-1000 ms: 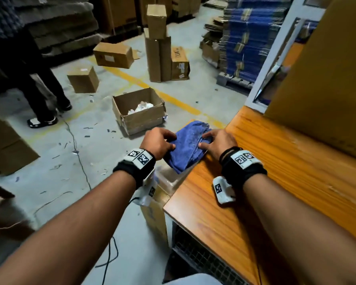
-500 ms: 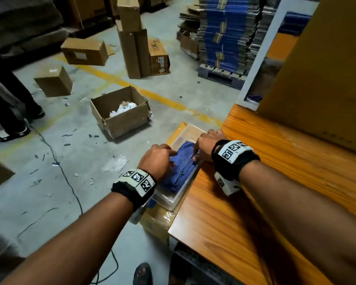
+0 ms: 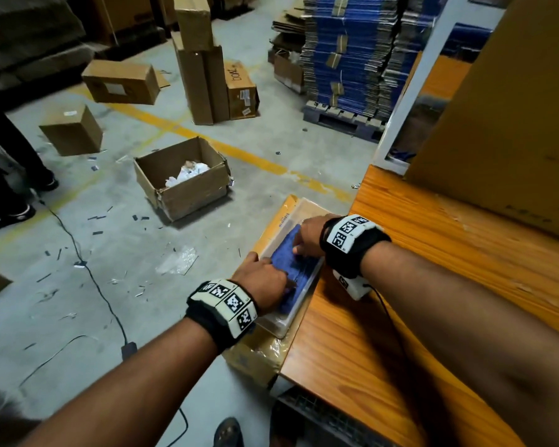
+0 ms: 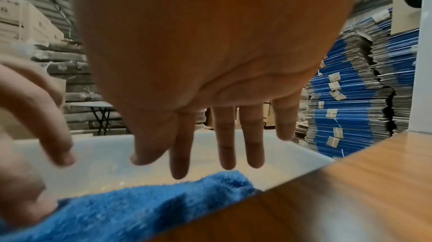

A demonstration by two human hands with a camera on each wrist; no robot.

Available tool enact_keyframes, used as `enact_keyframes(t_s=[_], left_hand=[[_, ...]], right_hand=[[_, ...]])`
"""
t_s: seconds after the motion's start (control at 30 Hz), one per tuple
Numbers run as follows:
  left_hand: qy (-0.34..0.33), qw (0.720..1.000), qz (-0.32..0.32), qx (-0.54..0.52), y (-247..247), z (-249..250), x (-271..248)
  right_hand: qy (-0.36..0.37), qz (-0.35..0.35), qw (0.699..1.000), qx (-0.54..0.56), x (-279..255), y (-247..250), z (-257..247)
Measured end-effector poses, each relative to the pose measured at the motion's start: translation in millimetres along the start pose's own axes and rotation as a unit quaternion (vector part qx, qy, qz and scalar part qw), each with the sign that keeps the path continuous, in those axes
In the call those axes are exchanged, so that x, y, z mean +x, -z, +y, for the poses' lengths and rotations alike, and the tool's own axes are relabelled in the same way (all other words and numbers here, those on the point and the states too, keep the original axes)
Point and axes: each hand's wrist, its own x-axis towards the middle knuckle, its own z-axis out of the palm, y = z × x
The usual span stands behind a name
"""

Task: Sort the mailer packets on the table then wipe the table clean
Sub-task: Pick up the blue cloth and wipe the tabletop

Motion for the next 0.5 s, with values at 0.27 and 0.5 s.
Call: enact_keyframes(t_s=[0.27,0.5], left_hand=[[0.009,0.993,-0.102,-0.055,-12.4,-3.0,-20.1],[-0.004,0.997,-0.042,-0.072,-27.2,-6.0,-48.7]], right_hand=[[0.059,-0.076,0.994,-0.049,-3.1,-1.2,-6.3],[0.019,-0.131,0.989,-0.067,-12.5,-27.4,-9.5]])
